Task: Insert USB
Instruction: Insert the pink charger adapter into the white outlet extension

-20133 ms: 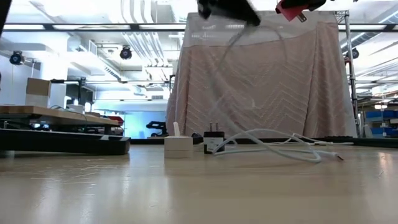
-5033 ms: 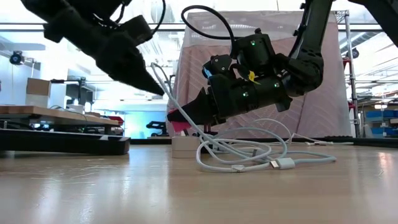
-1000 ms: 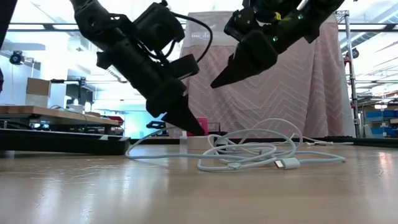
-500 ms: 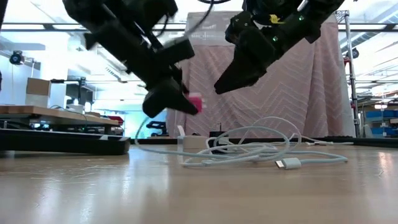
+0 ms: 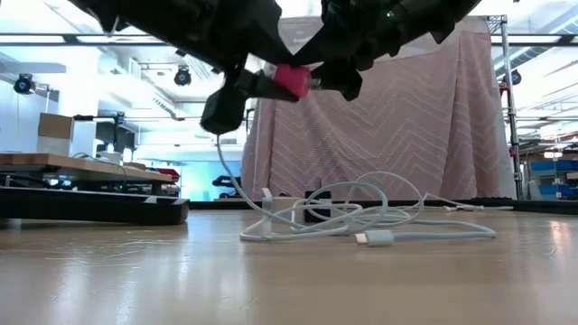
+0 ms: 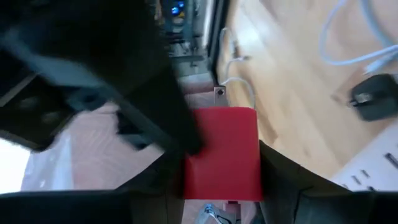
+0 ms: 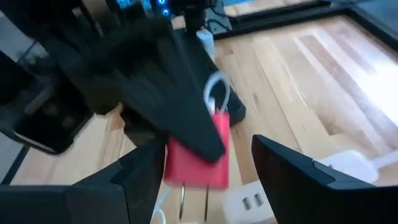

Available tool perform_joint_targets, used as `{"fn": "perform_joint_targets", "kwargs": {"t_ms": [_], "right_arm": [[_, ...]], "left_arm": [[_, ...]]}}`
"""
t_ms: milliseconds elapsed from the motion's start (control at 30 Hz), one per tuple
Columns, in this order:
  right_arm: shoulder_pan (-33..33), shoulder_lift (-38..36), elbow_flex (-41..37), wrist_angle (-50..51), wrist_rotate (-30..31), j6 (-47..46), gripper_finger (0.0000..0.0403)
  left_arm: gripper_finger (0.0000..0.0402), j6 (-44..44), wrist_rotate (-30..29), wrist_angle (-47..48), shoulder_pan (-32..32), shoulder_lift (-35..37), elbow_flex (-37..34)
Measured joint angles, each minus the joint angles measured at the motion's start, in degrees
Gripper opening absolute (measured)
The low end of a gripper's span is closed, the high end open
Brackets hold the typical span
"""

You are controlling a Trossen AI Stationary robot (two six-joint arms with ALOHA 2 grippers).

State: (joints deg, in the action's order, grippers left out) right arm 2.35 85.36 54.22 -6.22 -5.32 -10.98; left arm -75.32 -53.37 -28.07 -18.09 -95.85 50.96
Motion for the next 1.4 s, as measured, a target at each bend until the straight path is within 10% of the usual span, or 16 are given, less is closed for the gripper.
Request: {"fn": "perform_joint_targets", "kwargs": {"t_ms": [633, 1400], "right_arm": [[0.0, 0.02, 0.5, 0.42, -0.33, 1.96, 0.0139], [0.28, -1.52, 0.39, 3.96, 0.0, 8.56, 0.0139]], "left_arm": [[0.0155, 3.36, 1.48, -5.09, 0.13, 0.02, -0.07], [0.0255, 47.58, -0.59, 9.02, -3.08, 7.91, 0.0]]}}
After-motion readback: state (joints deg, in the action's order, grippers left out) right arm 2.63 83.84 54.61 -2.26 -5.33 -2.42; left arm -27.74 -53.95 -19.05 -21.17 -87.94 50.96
